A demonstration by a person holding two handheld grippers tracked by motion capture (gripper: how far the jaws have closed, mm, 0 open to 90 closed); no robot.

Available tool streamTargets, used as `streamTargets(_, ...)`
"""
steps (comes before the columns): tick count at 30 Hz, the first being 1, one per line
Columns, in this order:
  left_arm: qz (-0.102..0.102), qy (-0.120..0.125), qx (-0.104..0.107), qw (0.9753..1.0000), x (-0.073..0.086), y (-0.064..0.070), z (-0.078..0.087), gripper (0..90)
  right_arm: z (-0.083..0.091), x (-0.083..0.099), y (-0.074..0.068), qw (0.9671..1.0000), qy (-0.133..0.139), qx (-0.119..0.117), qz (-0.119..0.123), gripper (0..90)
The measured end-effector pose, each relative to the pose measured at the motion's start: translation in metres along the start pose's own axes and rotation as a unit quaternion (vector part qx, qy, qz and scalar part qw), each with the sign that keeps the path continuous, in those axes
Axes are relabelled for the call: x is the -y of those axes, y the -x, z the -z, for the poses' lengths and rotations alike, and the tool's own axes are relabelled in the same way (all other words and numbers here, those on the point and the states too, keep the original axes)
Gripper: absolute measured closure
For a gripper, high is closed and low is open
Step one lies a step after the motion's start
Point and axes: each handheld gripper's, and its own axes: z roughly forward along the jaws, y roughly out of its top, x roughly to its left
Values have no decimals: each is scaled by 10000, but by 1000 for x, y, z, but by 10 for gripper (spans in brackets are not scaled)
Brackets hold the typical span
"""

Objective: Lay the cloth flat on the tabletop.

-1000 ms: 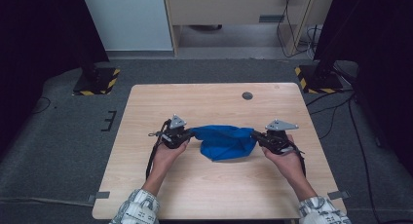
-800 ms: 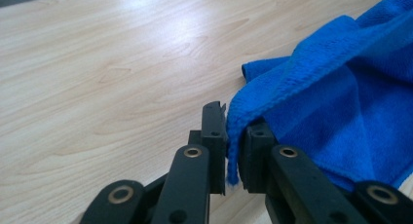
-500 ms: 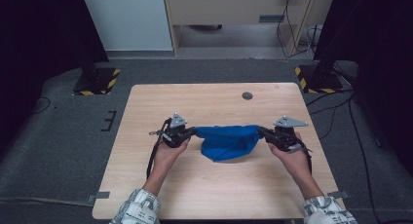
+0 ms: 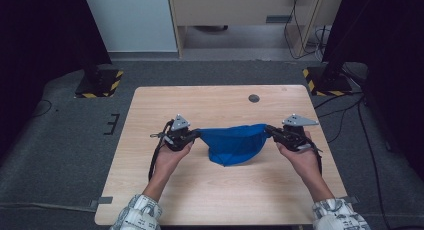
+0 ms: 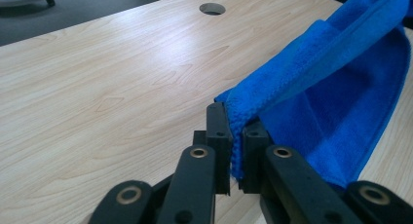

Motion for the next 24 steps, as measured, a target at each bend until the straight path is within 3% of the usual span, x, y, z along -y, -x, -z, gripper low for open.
streamTargets(9, 48, 151, -3, 9999, 0, 1, -1, 872, -3, 3, 5, 10000, -66, 34, -49, 867)
streamTargets(13, 122, 213, -10, 9997, -2, 3, -1, 873, 0, 4, 6, 9999, -62, 53, -72, 867)
streamTargets(17, 46, 171, -15, 9998, -4, 7, 1, 873, 6, 3, 6, 10000, 1, 27, -92, 867)
streamTargets(24, 82, 238, 0, 9997, -9, 9, 5, 872, 11, 1, 5, 9999, 62, -15, -92, 866)
